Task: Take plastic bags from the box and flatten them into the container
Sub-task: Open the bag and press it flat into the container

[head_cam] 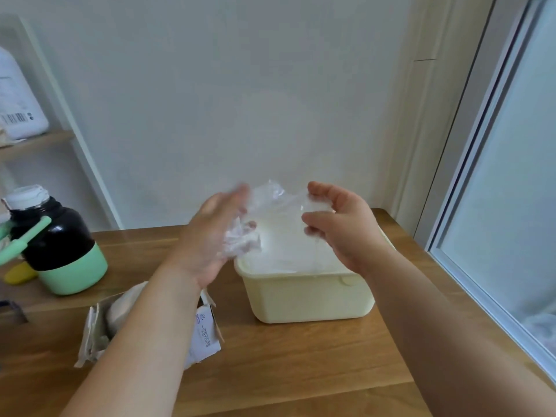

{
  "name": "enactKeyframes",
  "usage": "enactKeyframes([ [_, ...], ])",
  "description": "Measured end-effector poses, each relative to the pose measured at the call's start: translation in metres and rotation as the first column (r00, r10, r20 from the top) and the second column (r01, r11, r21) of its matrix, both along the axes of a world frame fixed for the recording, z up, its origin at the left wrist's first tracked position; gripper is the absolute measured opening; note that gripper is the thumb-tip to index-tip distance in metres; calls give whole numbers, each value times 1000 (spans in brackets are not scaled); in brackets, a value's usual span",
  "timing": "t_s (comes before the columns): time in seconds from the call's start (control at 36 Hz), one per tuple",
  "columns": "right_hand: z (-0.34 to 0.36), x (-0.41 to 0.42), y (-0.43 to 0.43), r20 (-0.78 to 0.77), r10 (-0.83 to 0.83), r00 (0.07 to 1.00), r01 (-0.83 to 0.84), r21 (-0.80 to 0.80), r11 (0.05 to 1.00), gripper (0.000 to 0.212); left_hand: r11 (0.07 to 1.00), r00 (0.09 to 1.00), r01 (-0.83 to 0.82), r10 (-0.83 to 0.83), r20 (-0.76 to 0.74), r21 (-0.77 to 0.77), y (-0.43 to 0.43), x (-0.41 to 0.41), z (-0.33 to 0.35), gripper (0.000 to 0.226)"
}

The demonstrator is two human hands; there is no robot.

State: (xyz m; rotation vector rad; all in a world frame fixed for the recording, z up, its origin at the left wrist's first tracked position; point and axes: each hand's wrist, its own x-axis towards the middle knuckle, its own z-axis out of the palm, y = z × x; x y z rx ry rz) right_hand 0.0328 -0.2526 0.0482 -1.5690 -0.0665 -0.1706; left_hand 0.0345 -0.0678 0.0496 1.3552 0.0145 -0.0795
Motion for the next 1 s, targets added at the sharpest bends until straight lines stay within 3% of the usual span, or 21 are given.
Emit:
enactKeyframes([
  [0.08,-3,5,-7,-22,-24,999,22,-85,996,55,949,986,-163,162,26,270,-4,11,-10,86],
  [0.17,-8,15,-20,-52,-77,996,64,-228,972,60,931,978,-207,208,31,302,-2,19,-16,54],
  [0.22,-12,21,-29,-53,-131,990,106,-332,937,64,908,954,-293,299,29,300,-2,23,-17,51],
  [0.28,-16,27,-38,-58,-157,986,120,-408,905,65,817,890,-455,437,134,354,-2,27,-20,54],
  [0.33,-20,31,-44,-75,-148,986,96,-472,876,65,655,782,-624,515,352,426,-4,27,-22,53],
  [0.39,-24,36,-50,-107,-133,985,52,-554,831,64,602,660,-716,418,624,354,-13,21,-19,46],
  [0.44,-29,41,-54,-141,-116,983,4,-615,789,62,653,587,-642,81,806,402,-28,18,-14,34],
  [0.47,-30,44,-55,-155,-108,982,-15,-634,773,60,672,577,-554,-115,809,491,-35,19,-14,29],
  [0.53,-33,47,-56,-173,-88,981,-51,-666,744,57,596,666,-287,-438,604,750,-49,20,-14,23],
  [0.58,-33,49,-57,-179,-59,982,-92,-725,683,56,363,746,-73,-599,292,929,-58,31,-21,28],
  [0.64,-32,49,-58,-188,-48,981,-121,-784,609,57,148,806,79,-591,24,986,-59,44,-30,37],
  [0.72,-31,47,-60,-171,-54,984,-120,-852,509,59,-47,856,194,-481,-193,980,-55,55,-37,57],
  [0.78,-31,44,-58,-105,-66,992,-71,-917,394,60,-73,867,244,-431,-252,967,-55,55,-39,62],
  [0.83,-28,40,-53,-7,-52,999,8,-957,288,58,-49,860,263,-440,-257,963,-58,54,-40,50],
  [0.89,-24,38,-47,42,20,999,36,-970,242,53,-46,854,260,-455,-252,965,-61,53,-41,40],
  [0.94,-22,39,-42,-42,88,995,-65,-957,283,53,-50,856,277,-440,-270,960,-62,52,-40,42],
  [1.0,-24,41,-40,-241,108,964,-264,-910,321,61,-31,855,292,-439,-275,956,-62,54,-41,45],
])
